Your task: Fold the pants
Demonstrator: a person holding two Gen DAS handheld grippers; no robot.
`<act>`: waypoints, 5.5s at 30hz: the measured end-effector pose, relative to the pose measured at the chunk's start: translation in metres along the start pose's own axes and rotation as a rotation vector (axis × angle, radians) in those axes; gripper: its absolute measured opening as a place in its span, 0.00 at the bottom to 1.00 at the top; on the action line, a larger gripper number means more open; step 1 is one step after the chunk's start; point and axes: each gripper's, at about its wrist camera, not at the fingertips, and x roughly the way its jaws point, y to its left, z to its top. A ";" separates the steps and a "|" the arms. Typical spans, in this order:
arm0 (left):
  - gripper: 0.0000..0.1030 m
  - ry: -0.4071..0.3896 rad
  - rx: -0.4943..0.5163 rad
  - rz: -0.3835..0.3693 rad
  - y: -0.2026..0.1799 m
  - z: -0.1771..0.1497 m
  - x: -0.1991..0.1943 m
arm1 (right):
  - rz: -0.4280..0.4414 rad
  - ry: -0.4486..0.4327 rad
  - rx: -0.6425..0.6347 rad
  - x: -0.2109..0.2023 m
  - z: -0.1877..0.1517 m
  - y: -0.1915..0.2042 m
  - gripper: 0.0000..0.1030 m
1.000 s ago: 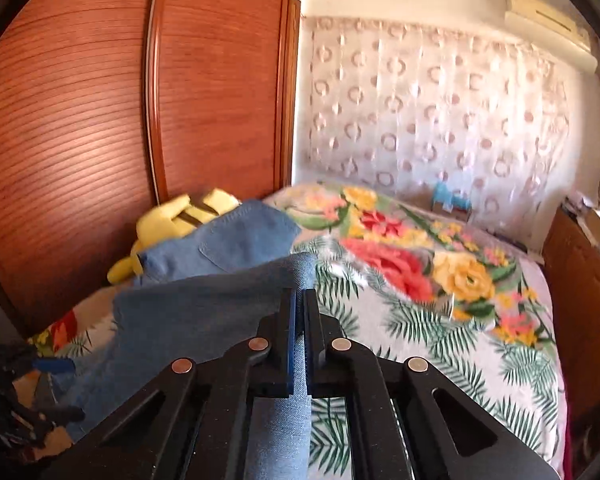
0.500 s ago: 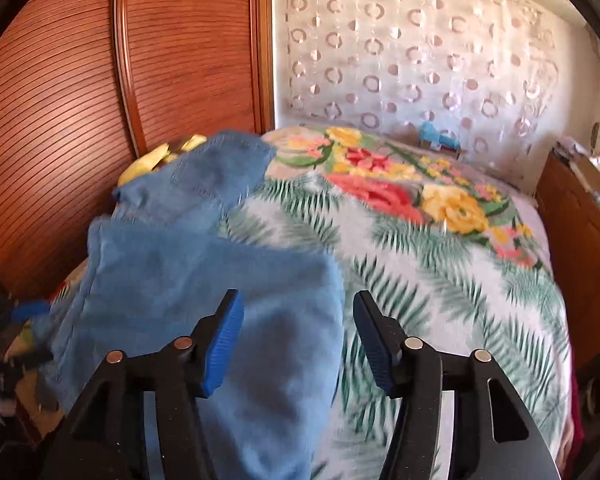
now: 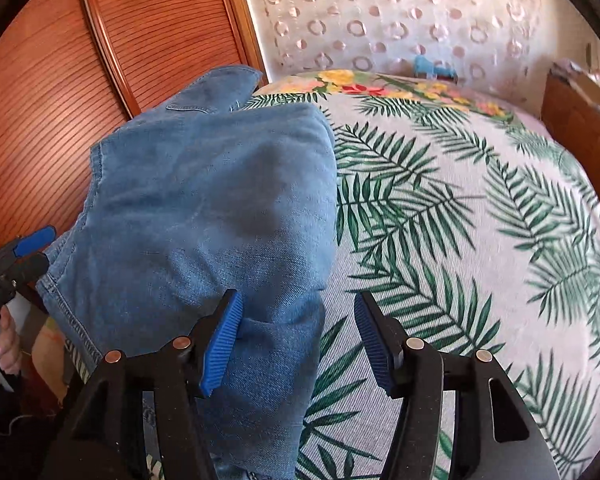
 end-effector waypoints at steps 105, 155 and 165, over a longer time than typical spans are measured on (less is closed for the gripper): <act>0.70 -0.106 0.051 -0.029 -0.038 0.050 -0.009 | 0.219 -0.111 -0.081 0.003 0.013 0.017 0.06; 0.69 0.166 0.055 -0.198 -0.076 -0.008 0.068 | 0.011 0.009 0.065 0.087 0.094 -0.084 0.83; 0.69 0.168 0.047 -0.208 -0.073 -0.007 0.071 | 0.125 0.034 0.127 0.105 0.084 -0.096 0.83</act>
